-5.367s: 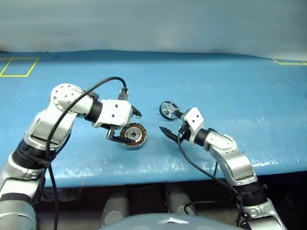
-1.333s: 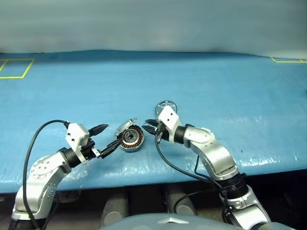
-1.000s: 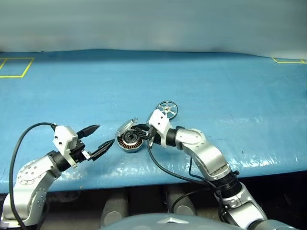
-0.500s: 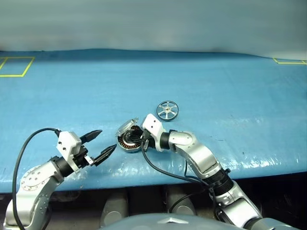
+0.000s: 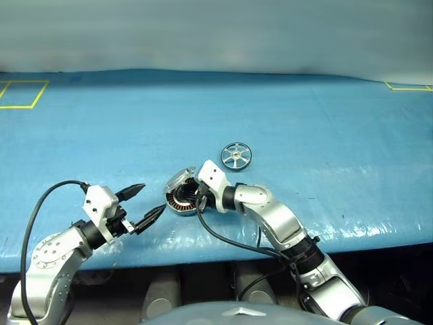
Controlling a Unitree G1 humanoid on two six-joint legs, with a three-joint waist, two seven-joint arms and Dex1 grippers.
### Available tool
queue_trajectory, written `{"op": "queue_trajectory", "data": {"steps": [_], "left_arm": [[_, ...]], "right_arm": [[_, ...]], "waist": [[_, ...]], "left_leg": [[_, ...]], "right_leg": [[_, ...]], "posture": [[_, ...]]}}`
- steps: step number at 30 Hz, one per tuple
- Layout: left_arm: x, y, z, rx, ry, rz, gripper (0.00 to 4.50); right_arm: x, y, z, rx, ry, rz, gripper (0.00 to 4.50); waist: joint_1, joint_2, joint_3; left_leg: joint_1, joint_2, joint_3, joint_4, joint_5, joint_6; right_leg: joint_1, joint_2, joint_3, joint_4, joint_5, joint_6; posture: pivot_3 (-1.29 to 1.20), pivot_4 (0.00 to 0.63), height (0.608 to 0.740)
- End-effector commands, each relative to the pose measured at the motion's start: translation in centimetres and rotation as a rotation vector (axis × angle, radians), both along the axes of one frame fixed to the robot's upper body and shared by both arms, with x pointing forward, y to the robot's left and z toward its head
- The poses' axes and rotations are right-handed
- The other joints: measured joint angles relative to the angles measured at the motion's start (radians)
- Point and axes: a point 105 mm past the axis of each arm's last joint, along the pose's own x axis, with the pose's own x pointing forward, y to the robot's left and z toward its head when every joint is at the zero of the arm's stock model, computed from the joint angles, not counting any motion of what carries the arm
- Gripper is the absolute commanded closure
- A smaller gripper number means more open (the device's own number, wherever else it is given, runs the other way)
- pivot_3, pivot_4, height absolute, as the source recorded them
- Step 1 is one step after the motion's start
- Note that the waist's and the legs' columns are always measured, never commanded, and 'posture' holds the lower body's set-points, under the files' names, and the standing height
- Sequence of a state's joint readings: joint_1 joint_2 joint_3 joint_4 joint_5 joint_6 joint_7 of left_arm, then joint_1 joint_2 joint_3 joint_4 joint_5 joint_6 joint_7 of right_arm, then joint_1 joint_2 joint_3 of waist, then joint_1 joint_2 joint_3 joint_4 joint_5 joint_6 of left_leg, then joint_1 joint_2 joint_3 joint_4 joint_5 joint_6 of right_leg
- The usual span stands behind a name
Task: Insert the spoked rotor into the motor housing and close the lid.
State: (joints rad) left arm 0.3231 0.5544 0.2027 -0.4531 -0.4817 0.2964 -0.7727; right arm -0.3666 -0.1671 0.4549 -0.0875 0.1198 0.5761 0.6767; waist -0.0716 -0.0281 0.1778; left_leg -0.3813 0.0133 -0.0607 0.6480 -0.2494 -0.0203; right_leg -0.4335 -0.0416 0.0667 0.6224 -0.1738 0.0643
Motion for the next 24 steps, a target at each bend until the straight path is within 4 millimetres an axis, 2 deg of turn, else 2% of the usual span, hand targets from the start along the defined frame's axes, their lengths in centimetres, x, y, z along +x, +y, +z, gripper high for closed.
{"op": "queue_trajectory", "data": {"steps": [1,5,24], "left_arm": [[0.0,-0.3,0.7,0.005,-0.04,-0.016,0.09],[0.1,-0.4,0.5,0.005,-0.037,-0.012,0.09],[0.1,-0.3,0.1,0.016,-0.027,-0.005,0.09]], "right_arm": [[-0.3,0.5,1.4,0.026,-0.052,0.031,3.83],[-0.5,0.7,1.7,0.028,-0.062,0.045,3.83],[-0.2,0.4,0.4,-0.016,-0.031,0.022,3.83]], "waist": [[0.0,0.0,0.0],[0.0,0.0,0.0],[0.0,0.0,0.0]], "left_leg": [[0.0,0.0,0.0,0.0,0.0,0.0],[0.0,0.0,0.0,0.0,0.0,0.0],[0.0,0.0,0.0,0.0,0.0,0.0]], "right_leg": [[0.0,0.0,0.0,0.0,0.0,0.0],[0.0,0.0,0.0,0.0,0.0,0.0],[0.0,0.0,0.0,0.0,0.0,0.0]], "posture": [[0.0,0.15,0.74],[0.0,0.15,0.74],[0.0,0.15,0.74]]}}
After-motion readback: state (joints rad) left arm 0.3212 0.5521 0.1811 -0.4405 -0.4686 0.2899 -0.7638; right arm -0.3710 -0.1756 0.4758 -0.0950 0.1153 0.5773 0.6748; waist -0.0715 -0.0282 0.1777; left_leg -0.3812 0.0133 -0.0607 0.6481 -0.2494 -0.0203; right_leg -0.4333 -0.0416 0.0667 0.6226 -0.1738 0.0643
